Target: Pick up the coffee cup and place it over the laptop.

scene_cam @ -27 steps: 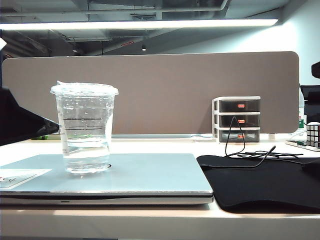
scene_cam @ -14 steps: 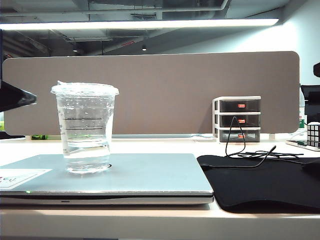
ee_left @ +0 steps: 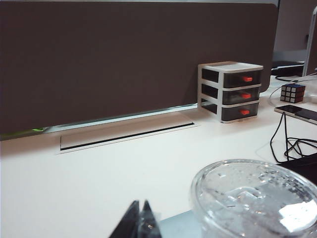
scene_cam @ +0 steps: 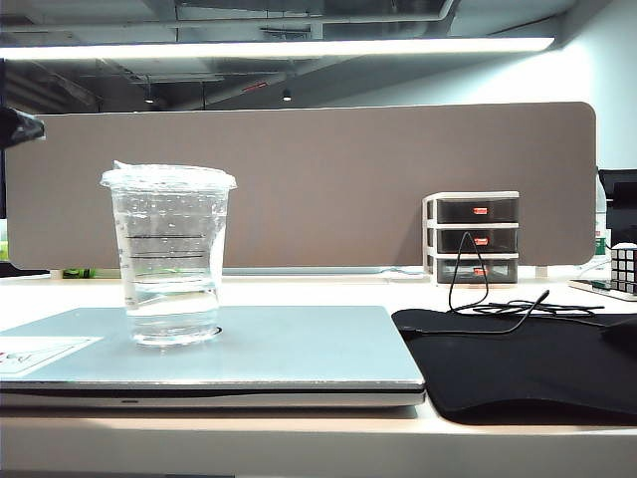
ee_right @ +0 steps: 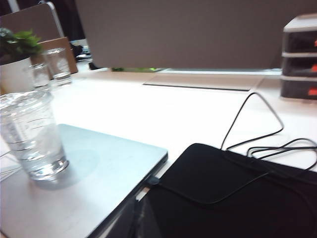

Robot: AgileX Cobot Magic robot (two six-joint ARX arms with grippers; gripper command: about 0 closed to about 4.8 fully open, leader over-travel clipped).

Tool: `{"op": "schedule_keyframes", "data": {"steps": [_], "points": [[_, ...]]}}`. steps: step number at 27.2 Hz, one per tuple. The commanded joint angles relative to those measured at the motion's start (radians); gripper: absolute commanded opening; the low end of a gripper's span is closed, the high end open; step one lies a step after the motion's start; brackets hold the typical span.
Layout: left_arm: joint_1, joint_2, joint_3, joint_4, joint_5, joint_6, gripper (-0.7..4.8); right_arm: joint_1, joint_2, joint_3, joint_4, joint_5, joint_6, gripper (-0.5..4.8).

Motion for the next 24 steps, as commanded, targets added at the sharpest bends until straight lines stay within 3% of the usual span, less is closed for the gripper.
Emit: {"op": "schedule_keyframes", "data": {"steps": [1,10,14,17,20,24], "points": [[-0.001,-0.13,0.011,-0.207,-0.014,0.0,-0.05,0.0,-0.002,-0.006,0.019,0.02,-0.035,-0.06],[-0.001,-0.466,0.011,-0.55,-0.081,-0.036,-0.05,0.0,-0.002,-0.006,0.019,0.14,-0.048,-0.06],[-0.001,-0.606,0.011,-0.711,-0.114,-0.039,-0.05,-0.002,-0.002,-0.006,0.018,0.165,-0.116,-0.06],[-0.001,-0.719,0.011,-0.833,-0.168,-0.091,-0.05,-0.002,-0.002,-0.006,0.011,0.259,-0.146,-0.06],[-0.001,-0.793,0.011,-0.9,-0.24,-0.181,-0.05,-0.002,-0.002,-0.006,0.011,0.352,-0.15,-0.06],[-0.002,-0.838,0.01,-0.927,-0.28,-0.135,-0.05,-0.002,-0.002,-0.006,0.021,0.423,-0.182,-0.06]]}}
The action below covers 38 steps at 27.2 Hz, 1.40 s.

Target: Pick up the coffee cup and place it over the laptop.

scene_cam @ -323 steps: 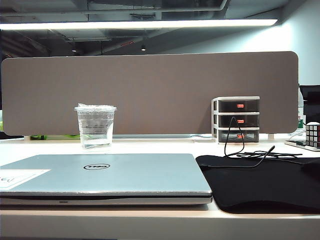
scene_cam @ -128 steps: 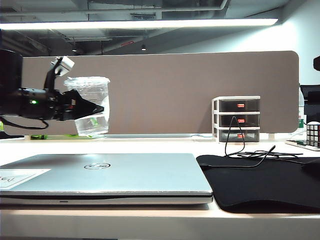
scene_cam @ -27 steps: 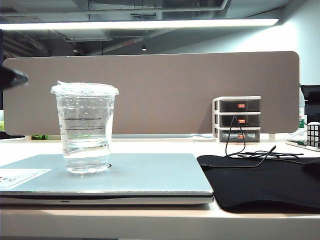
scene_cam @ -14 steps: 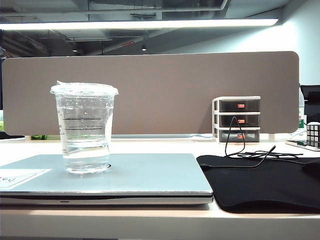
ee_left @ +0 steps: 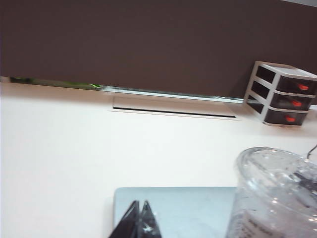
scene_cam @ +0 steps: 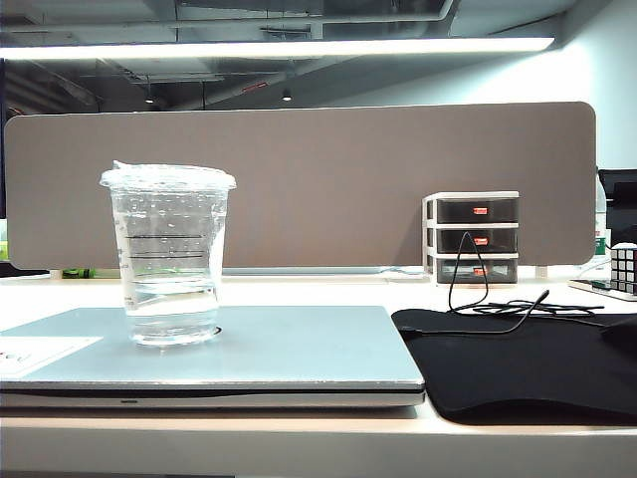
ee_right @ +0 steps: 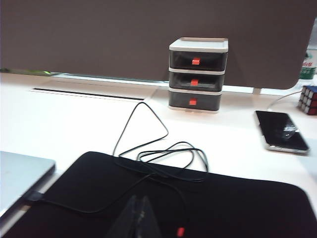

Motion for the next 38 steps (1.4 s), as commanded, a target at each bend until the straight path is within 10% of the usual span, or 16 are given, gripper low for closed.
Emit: {"op": "schedule_keyframes", "data": {"steps": [1,12,38], "points": [[-0.002,-0.01,0.002,0.002,-0.06,0.043,-0.05,-0.001,-0.002,-0.006,0.021,0.084,-0.014,-0.06],[-0.002,-0.014,0.031,0.016,-0.196,0.147,-0.05,-0.001,-0.002,-0.006,0.048,0.123,-0.014,-0.06],[-0.002,-0.015,-0.014,0.019,-0.057,0.13,-0.05,0.001,-0.002,-0.006,0.058,0.076,-0.001,-0.06]]}}
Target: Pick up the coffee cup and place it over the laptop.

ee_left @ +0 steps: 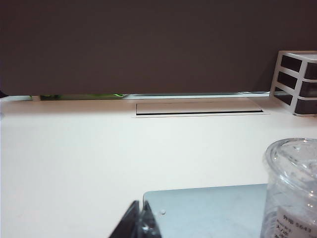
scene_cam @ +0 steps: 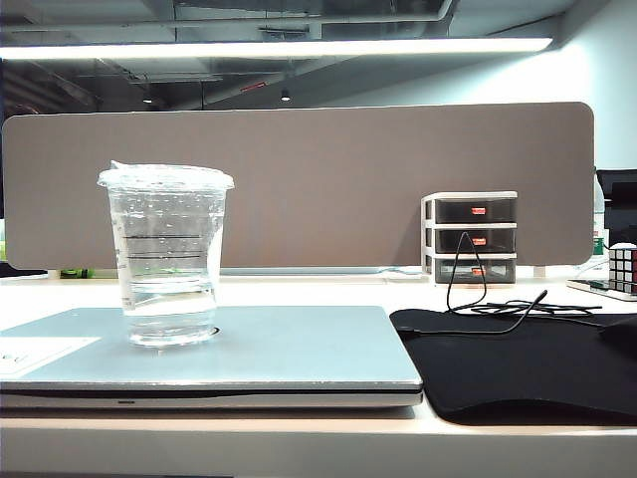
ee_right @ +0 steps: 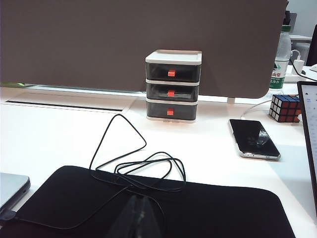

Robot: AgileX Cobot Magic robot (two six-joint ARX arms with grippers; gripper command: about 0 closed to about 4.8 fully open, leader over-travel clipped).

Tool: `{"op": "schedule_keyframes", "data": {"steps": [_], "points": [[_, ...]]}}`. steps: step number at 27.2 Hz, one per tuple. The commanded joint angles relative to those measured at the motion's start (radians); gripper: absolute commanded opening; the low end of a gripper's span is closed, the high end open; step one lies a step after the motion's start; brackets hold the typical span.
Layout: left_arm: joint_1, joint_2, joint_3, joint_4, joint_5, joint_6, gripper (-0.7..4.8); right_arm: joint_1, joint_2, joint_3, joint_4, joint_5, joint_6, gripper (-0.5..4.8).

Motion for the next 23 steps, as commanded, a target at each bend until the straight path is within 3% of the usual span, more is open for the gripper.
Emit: {"op": "schedule_keyframes", "data": {"steps": [1,23], "points": [[-0.001,0.002,0.006,-0.004,0.004,-0.003,-0.05,0.0,-0.002,-0.006,0.018,-0.001,0.003,-0.06],[-0.001,0.002,0.006,-0.017,0.004,-0.003,-0.05,0.0,-0.002,-0.006,0.015,0.0,0.003,-0.05]]}}
